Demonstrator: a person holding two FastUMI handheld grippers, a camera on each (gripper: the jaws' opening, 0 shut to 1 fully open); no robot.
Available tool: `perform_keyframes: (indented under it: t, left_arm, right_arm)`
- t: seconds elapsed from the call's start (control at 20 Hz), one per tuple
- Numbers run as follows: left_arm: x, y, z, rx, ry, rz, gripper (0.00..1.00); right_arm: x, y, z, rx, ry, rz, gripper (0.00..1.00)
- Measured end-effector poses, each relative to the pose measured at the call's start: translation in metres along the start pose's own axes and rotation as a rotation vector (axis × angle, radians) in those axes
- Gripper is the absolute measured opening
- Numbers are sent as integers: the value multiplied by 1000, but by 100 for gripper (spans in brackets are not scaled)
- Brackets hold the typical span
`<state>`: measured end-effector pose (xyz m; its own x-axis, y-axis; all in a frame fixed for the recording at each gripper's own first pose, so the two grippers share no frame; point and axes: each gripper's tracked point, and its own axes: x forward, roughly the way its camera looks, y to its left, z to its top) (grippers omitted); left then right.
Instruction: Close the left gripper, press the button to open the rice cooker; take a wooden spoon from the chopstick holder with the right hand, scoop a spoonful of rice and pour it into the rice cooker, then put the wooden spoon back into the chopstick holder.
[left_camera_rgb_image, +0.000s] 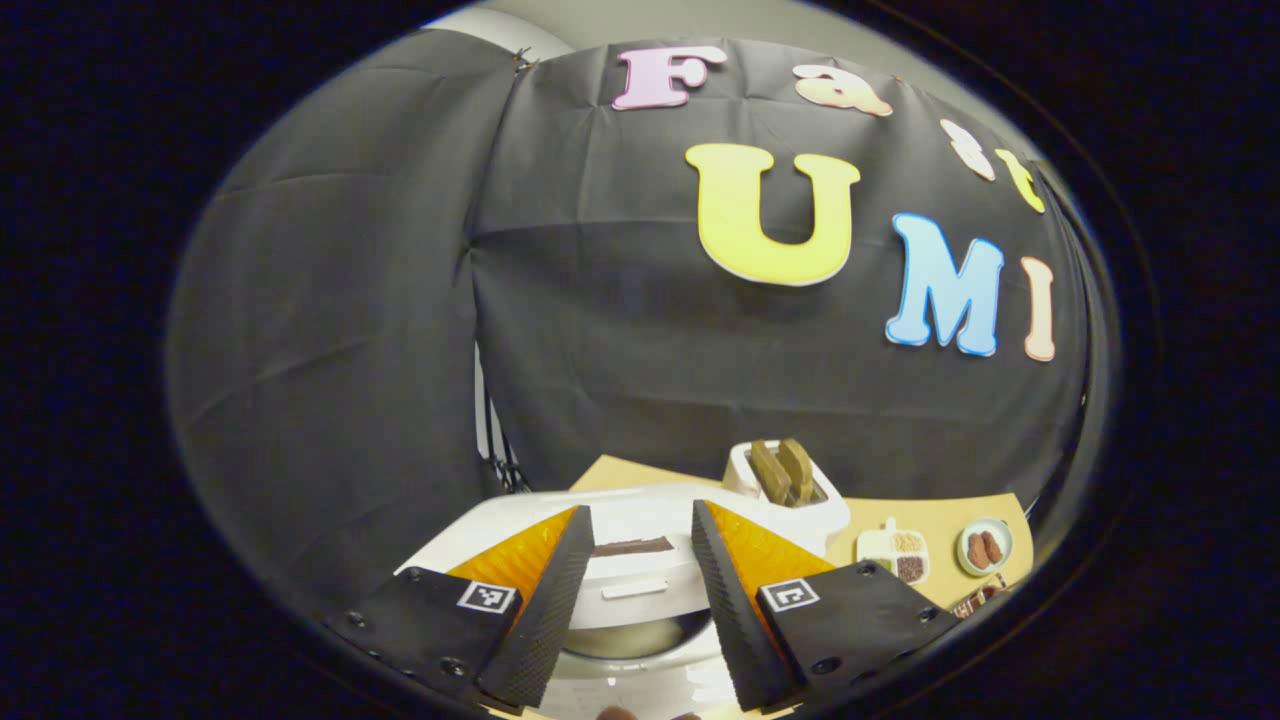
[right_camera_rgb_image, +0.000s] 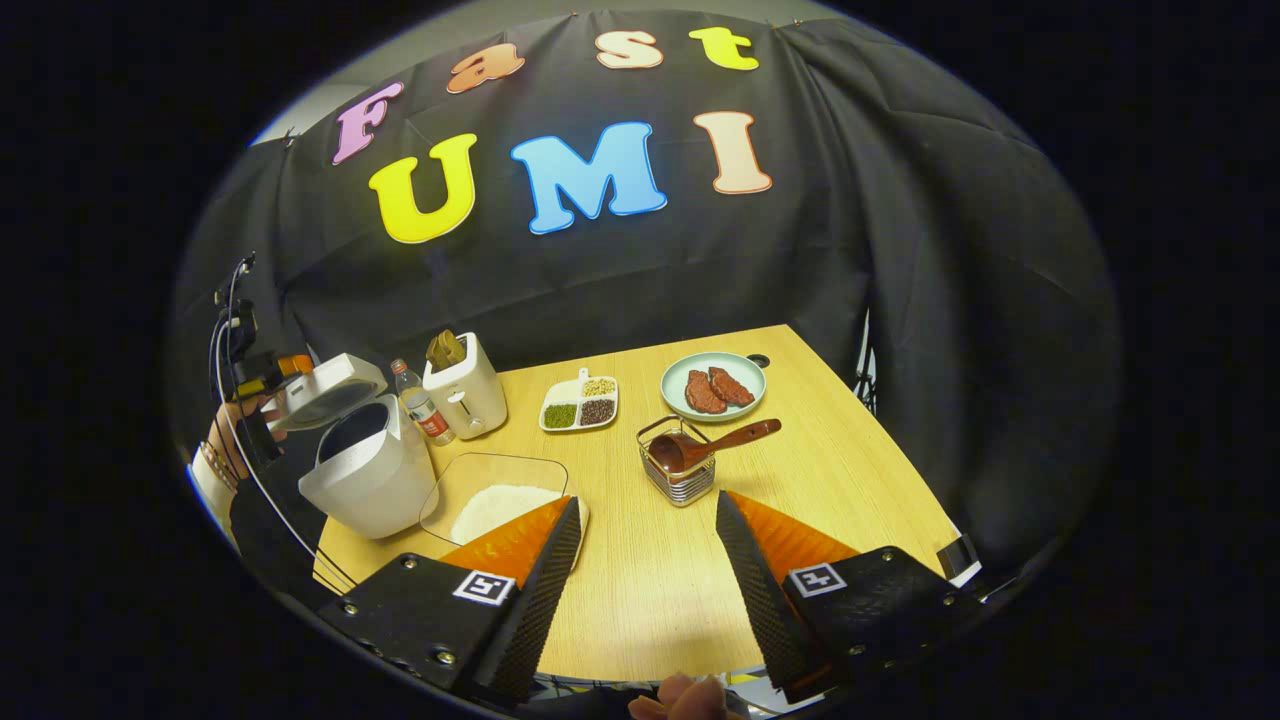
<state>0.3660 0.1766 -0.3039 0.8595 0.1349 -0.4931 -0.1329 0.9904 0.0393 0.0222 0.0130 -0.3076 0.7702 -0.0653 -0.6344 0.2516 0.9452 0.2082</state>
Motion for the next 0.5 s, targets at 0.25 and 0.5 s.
perform_keyframes:
  t: [0.25, 0.5]
  left_arm:
    - [7, -5, -83, 73, 99, 58, 78]
    - [5, -2, -96, 5, 47, 101, 80]
  right_arm:
    - [-2, -5, -15, 21, 29, -7, 84]
    - [-7, -5, -21, 13, 38, 0, 84]
